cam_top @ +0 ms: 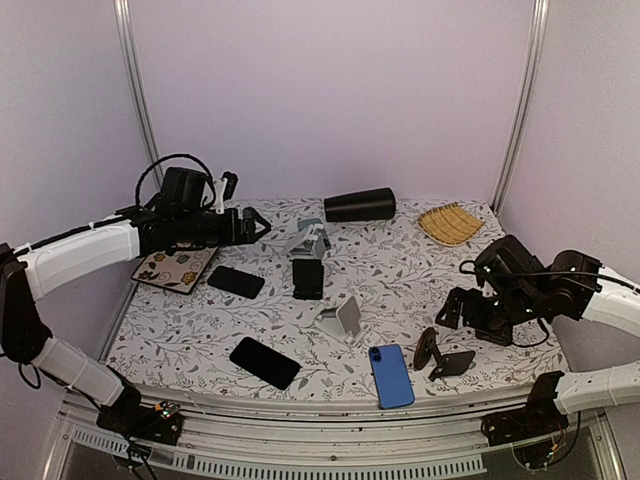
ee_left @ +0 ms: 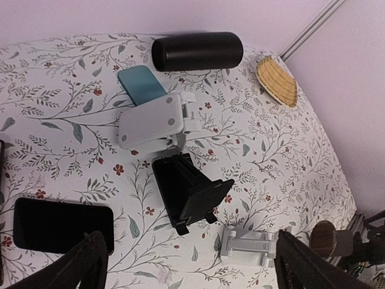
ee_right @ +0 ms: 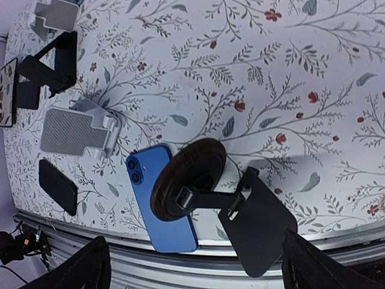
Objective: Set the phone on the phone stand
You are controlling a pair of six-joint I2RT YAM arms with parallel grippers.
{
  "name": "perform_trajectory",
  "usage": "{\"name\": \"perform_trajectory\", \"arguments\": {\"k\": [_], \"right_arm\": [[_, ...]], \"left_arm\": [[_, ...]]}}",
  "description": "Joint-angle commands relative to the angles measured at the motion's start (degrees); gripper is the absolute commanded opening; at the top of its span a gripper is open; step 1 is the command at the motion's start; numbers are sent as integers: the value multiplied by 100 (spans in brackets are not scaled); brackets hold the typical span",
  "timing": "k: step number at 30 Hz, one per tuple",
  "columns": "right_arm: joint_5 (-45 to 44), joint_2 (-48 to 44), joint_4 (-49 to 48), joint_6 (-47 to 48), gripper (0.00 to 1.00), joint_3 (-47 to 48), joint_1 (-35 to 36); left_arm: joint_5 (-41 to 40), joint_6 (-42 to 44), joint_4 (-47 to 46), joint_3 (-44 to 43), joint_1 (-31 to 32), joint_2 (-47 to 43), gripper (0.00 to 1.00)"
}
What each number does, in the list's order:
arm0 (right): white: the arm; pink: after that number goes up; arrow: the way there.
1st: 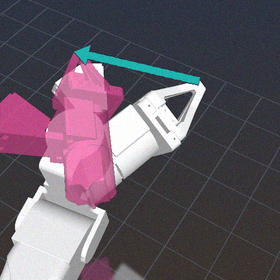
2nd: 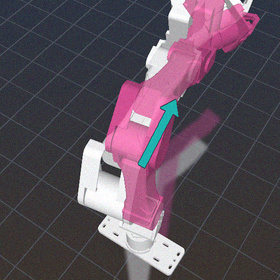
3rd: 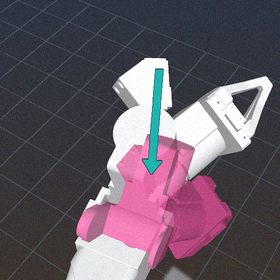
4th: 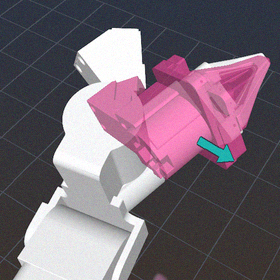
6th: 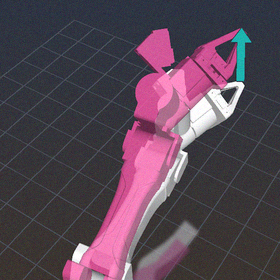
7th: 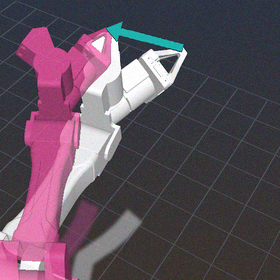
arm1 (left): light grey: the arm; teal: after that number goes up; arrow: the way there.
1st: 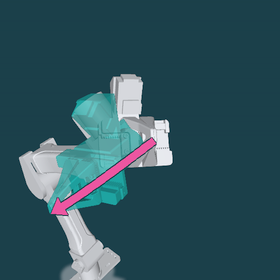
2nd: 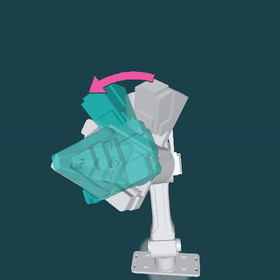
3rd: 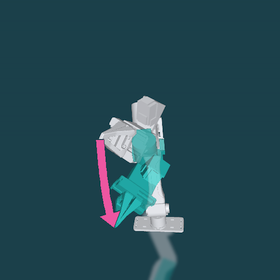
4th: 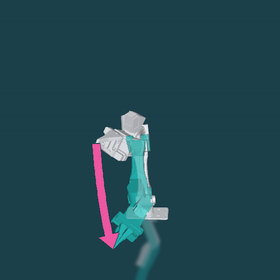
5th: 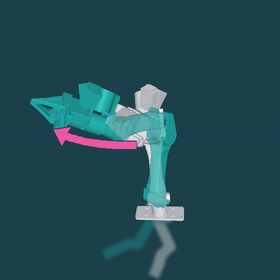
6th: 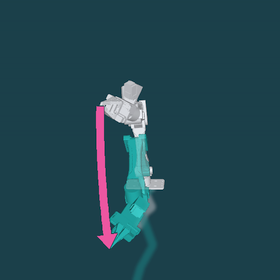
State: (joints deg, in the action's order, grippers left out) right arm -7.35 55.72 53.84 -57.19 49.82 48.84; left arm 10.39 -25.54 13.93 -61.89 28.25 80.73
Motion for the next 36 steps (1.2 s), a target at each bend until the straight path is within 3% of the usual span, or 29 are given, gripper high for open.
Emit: {"name": "perform_trajectory", "arguments": {"k": [1,8,13,21,30,36], "right_arm": [[441,-137,522,-1068,99,-314,401],[415,-44,601,-1704,99,-581,618],[666,310,-230,-1708,99,-664,614],[693,1250,-1090,-1416,99,186,624],[848,2366,-1590,-426,99,1395,163],[941,2208,-1929,705,99,1221,-160]], "left_arm": [[113,50,-173,-198,-64,67,97],[56,46,-132,-186,-73,8,97],[17,7,-146,-136,-74,-40,97],[-11,32,-101,-157,-108,-79,97],[22,56,-102,-113,-144,-118,97],[58,86,-90,-43,-196,-231,97]]}}
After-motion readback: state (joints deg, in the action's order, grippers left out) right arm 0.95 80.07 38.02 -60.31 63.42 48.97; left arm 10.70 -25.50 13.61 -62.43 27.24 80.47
